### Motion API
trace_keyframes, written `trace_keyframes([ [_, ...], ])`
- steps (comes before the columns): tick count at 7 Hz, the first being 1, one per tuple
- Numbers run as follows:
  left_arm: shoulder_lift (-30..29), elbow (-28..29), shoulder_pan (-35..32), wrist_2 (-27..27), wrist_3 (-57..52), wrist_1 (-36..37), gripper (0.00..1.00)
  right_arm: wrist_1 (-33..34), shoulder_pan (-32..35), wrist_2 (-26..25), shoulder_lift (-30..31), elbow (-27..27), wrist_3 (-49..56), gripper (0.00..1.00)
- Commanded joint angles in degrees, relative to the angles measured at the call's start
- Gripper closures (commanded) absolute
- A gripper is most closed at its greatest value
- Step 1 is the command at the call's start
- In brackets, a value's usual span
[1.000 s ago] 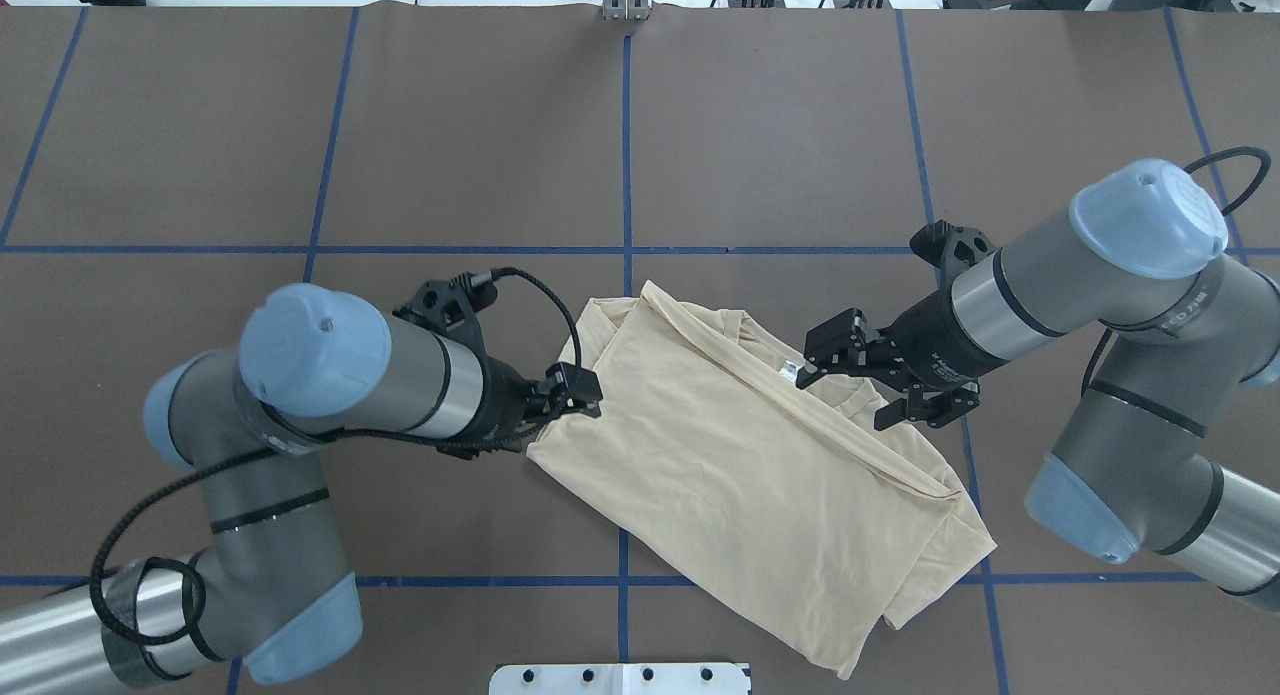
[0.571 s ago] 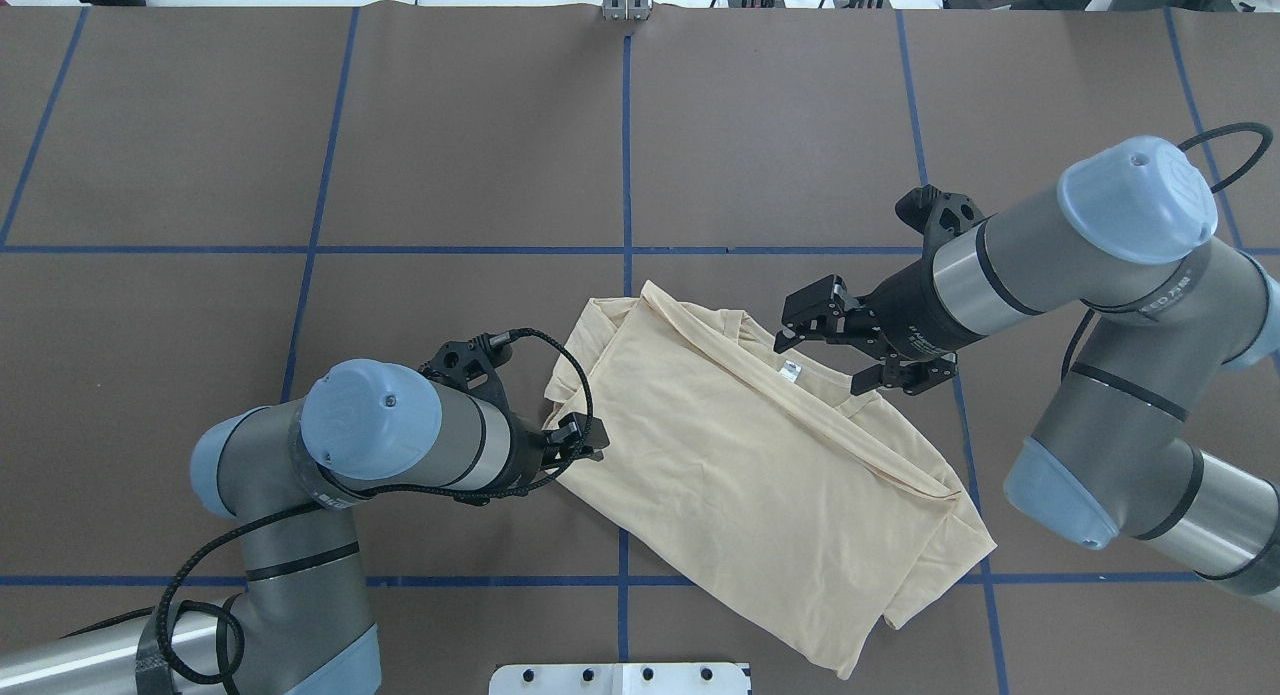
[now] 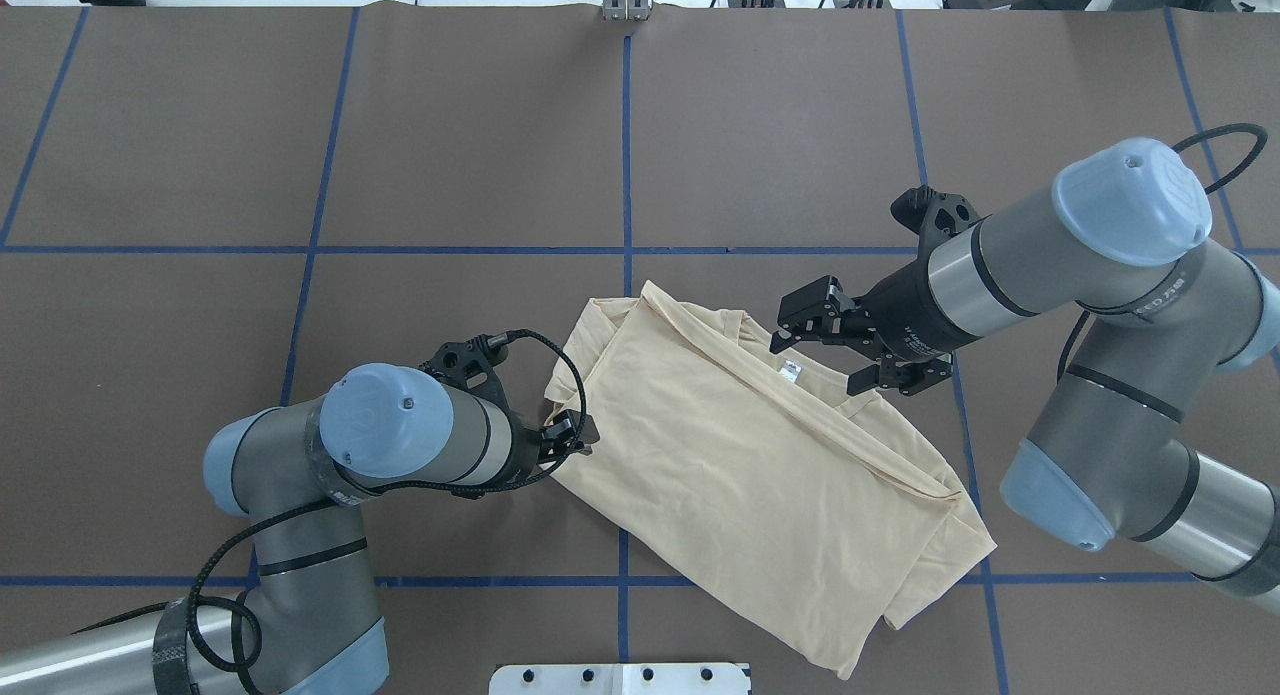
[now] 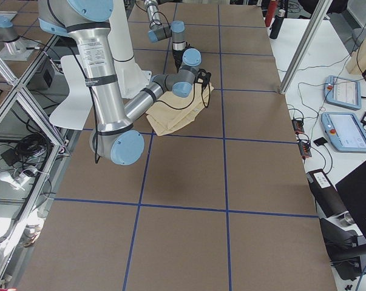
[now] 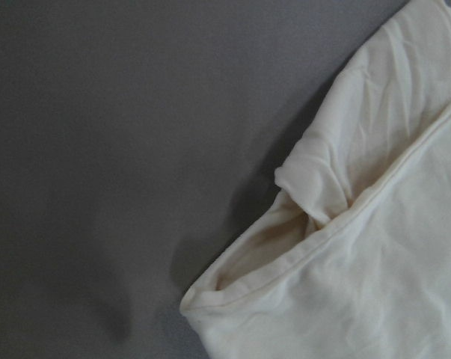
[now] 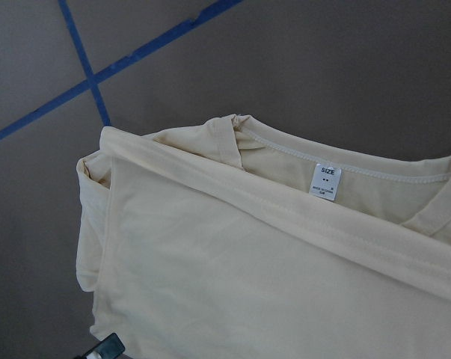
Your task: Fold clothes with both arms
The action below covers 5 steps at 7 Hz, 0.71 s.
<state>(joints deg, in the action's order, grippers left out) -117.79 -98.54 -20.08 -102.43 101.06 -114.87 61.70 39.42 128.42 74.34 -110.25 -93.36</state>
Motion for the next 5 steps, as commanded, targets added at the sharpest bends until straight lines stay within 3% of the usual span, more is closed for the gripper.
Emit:
trace_keyframes([
  [1, -0.15, 1.06, 0.04, 0.39, 0.02, 0.0, 0.05, 0.0, -0.66, -0.8, 0.01, 0.12, -0.07, 0.0],
  [3, -0.16, 1.16, 0.04, 0.39, -0.07, 0.0, 0.08, 0.09, -1.01, -1.15, 0.01, 0.21, -0.07, 0.0],
  [5, -0.33, 1.16, 0.04, 0.39, -0.07, 0.0, 0.27, 0.09, -1.01, -1.15, 0.19, 0.3, 0.02, 0.0],
])
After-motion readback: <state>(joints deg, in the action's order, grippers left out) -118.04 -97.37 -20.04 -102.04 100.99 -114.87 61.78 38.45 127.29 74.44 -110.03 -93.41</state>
